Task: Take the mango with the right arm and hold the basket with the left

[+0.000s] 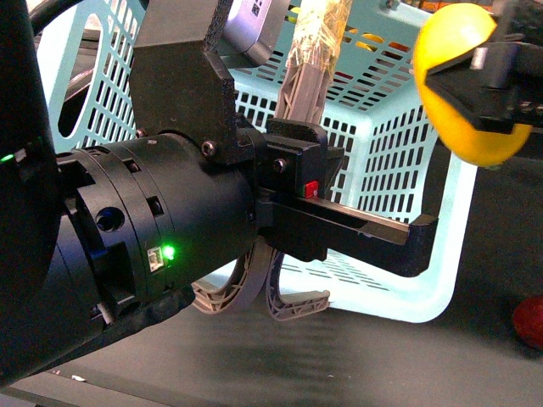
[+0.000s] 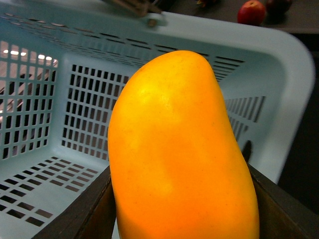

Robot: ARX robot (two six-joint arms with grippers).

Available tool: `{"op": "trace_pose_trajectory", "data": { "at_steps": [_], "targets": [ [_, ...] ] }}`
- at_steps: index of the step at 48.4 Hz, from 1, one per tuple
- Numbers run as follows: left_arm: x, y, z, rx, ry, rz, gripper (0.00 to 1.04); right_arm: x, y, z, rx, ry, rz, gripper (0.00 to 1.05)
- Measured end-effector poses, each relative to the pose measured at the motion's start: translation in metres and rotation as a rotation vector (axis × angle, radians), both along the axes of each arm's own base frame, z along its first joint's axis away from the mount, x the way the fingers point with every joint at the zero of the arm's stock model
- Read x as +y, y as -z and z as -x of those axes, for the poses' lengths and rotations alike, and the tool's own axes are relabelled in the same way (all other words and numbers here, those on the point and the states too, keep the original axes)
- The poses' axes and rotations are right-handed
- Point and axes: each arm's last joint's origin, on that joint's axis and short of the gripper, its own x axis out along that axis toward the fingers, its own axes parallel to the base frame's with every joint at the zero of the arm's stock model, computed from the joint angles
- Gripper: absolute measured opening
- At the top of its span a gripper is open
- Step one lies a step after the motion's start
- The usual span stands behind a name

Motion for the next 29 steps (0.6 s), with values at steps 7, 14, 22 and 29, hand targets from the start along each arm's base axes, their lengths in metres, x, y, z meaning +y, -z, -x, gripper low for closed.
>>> {"op": "trace_pose_trajectory", "data": {
  "at_steps": [7,14,22,29],
  "targets": [
    [0.000,0.000,0.000,0.000,0.000,0.000,0.06,0.020,0.007,-0.012,0.025,0.000,-0.008,0.63],
    [0.000,0.000,0.000,0.000,0.000,0.000,0.06,0.029,0.016,-0.026,0.048,0.028,-0.011,0.63],
    [0.000,0.000,0.000,0.000,0.000,0.000,0.06,0.034,0.027,-0.041,0.067,0.040,-0.011,0.63],
    [0.000,0.000,0.000,0.000,0.000,0.000,0.06,0.037,0.036,-0.048,0.076,0.041,-0.010,0.63]
  ]
}}
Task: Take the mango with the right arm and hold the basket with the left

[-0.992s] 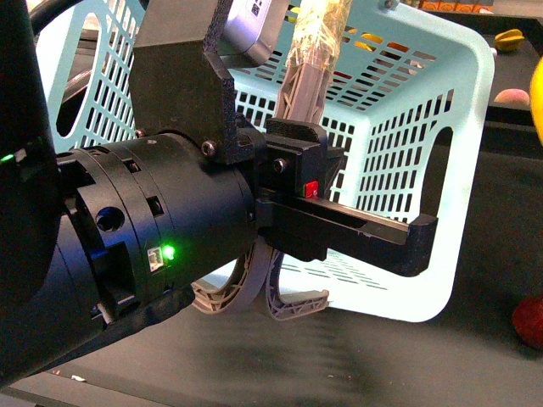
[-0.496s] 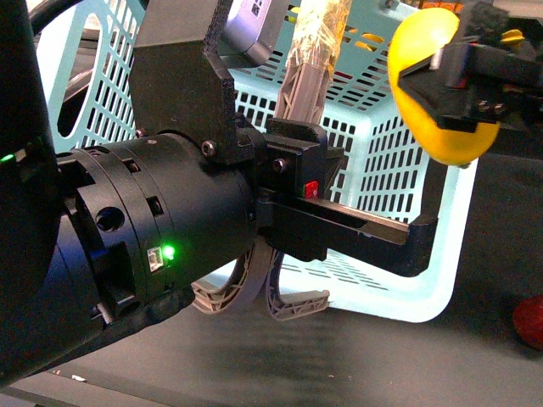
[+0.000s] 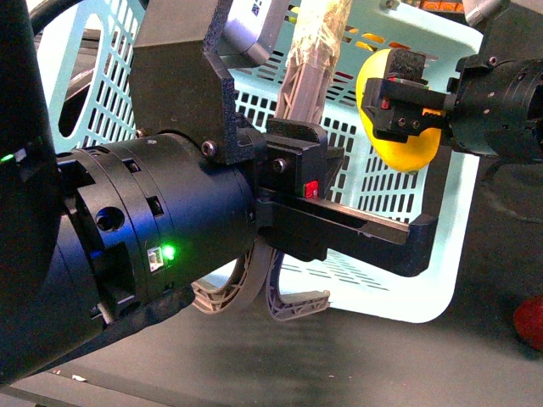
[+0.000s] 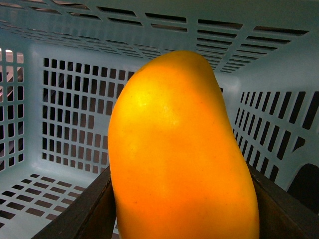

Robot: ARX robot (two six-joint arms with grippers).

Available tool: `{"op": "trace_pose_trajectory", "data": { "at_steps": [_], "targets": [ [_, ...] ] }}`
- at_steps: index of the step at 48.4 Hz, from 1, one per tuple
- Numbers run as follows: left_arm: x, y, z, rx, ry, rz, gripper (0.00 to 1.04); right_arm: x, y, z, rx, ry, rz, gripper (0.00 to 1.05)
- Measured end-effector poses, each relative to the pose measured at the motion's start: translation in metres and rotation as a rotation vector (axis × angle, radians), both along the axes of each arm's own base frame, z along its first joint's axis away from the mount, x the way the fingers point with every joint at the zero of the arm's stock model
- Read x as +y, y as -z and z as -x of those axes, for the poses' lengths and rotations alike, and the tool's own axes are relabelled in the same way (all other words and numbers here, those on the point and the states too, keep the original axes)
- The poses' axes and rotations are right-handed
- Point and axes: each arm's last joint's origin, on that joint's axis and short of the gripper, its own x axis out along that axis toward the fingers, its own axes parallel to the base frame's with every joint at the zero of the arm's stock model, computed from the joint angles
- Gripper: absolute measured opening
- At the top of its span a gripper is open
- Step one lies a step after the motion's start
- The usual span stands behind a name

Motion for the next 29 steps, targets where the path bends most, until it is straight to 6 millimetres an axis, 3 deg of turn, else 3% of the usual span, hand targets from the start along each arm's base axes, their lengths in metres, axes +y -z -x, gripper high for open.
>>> {"op": "trace_pose_trajectory", "data": {
  "at_steps": [11,20,29],
  "targets": [
    [0.000,0.000,0.000,0.000,0.000,0.000,0.06,0.002,-0.009,-0.002,-0.060,0.007,-0.030,0.98],
    [0.001,0.002,0.001,0.014,0.001,0.003,0.06,-0.013,-0.033,0.015,-0.139,0.044,-0.072,0.96],
    [0.001,0.002,0.001,0.007,-0.003,-0.005,0.06,-0.047,-0.053,0.053,-0.196,0.144,-0.101,0.96]
  ]
}}
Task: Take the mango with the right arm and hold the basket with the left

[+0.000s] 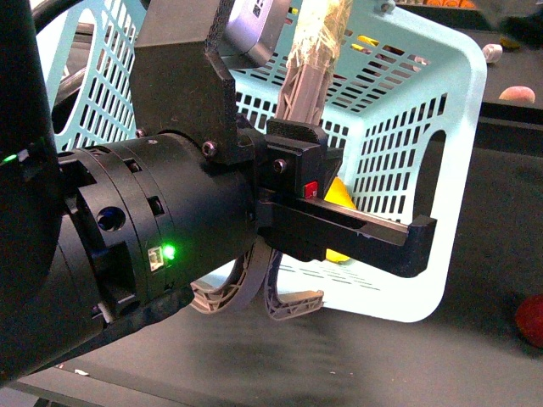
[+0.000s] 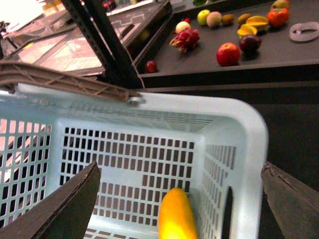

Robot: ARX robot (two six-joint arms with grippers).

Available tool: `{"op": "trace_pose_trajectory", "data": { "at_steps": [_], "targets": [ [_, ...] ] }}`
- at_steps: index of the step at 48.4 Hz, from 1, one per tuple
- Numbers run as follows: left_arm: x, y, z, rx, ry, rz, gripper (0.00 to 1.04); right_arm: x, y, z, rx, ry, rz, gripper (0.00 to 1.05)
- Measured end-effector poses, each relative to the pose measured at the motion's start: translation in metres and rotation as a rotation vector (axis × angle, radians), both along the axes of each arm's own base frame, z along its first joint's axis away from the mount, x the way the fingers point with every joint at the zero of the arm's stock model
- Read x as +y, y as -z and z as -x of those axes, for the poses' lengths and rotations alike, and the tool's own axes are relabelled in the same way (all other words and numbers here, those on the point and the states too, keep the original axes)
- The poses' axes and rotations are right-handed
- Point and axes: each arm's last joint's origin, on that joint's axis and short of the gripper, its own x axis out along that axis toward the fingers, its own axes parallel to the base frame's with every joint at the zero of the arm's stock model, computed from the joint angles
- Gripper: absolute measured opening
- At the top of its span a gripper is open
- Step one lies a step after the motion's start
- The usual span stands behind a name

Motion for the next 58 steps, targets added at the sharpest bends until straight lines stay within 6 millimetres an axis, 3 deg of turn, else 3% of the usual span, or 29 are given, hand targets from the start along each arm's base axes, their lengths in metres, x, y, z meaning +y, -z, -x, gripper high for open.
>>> {"op": "trace_pose_trajectory", "data": {
  "at_steps": [8,14,24,32,46,51,58],
  "targets": [
    [0.000,0.000,0.000,0.002,0.001,0.002,0.06,-0.028,-0.004,0.037,-0.006,0.087,-0.021,0.96],
    [0.000,0.000,0.000,0.003,0.005,0.003,0.06,-0.053,-0.003,0.075,-0.017,0.175,-0.026,0.96],
    [0.000,0.000,0.000,0.002,0.001,0.003,0.06,-0.067,0.008,0.117,-0.021,0.269,0.043,0.96],
    [0.000,0.000,0.000,0.002,0.000,0.003,0.06,-0.069,0.014,0.136,0.007,0.306,0.081,0.96],
    [0.000,0.000,0.000,0.003,0.003,0.003,0.06,-0.069,0.013,0.138,-0.013,0.303,0.091,0.96],
    [0.000,0.000,0.000,0.002,0.003,0.003,0.06,-0.069,0.021,0.140,-0.201,0.271,0.210,0.78],
    [0.000,0.000,0.000,0.002,0.000,0.003,0.06,-0.069,0.020,0.144,-0.254,0.266,0.278,0.58]
  ]
}}
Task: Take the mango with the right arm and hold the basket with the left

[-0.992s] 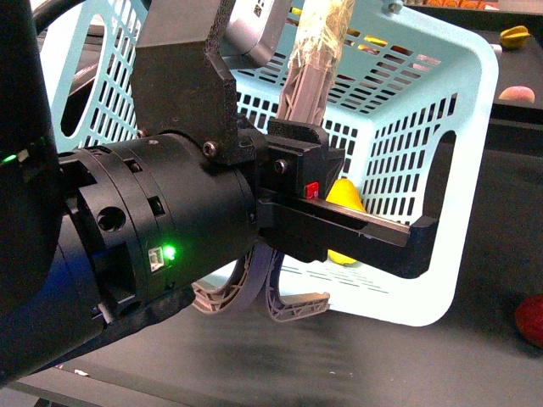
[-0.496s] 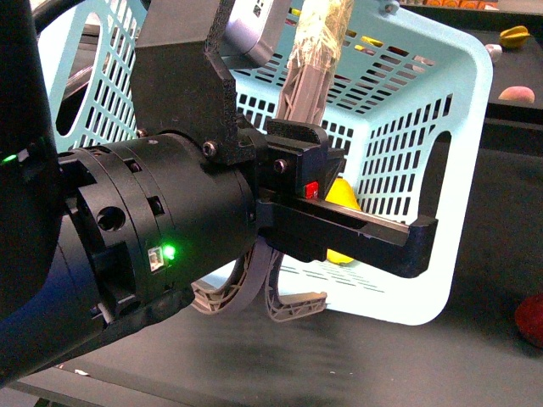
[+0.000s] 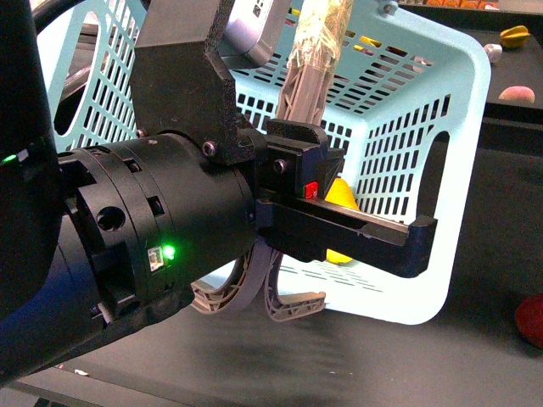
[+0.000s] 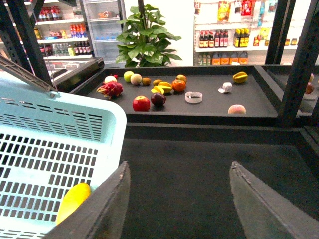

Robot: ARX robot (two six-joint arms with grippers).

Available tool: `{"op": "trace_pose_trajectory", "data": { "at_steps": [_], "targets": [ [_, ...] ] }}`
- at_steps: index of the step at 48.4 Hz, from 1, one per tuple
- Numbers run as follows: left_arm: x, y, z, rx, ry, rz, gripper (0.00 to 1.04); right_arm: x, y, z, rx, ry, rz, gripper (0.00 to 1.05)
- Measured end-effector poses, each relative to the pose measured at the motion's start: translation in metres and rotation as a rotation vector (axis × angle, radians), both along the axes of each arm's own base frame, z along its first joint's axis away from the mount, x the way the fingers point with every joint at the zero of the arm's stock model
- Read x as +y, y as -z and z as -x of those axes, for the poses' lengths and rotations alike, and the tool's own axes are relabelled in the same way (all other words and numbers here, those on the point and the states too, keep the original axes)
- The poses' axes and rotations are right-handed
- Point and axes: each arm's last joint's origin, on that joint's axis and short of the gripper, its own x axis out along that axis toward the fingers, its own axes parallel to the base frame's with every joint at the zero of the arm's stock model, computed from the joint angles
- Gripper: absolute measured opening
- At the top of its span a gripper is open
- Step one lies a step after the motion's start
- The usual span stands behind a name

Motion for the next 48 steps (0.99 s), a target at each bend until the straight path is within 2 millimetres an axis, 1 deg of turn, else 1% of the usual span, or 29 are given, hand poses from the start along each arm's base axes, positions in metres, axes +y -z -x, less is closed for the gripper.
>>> {"op": "trace_pose_trajectory", "data": {
  "at_steps": [5,11,12,13,15,43,48],
  "targets": [
    [0.000,0.000,0.000,0.000,0.001,0.000,0.06,0.000,-0.001,0.003,-0.005,0.000,0.024,0.43],
    [0.000,0.000,0.000,0.000,0.003,0.000,0.06,0.000,-0.002,0.008,-0.009,0.000,0.038,0.14],
    [0.000,0.000,0.000,0.000,0.003,0.000,0.06,0.000,-0.002,0.009,-0.008,0.000,0.039,0.12],
    [0.000,0.000,0.000,0.000,0.003,0.000,0.06,0.000,-0.002,0.009,-0.008,-0.001,0.040,0.07],
    [0.000,0.000,0.000,0.000,0.003,0.000,0.06,0.000,-0.002,0.011,-0.009,-0.001,0.045,0.01],
    [0.000,0.000,0.000,0.000,0.003,0.000,0.06,0.000,-0.002,0.021,-0.011,-0.003,0.044,0.02],
    [0.000,0.000,0.000,0.000,0.002,0.000,0.06,0.000,0.003,0.029,0.025,-0.005,0.045,0.02]
  ]
}}
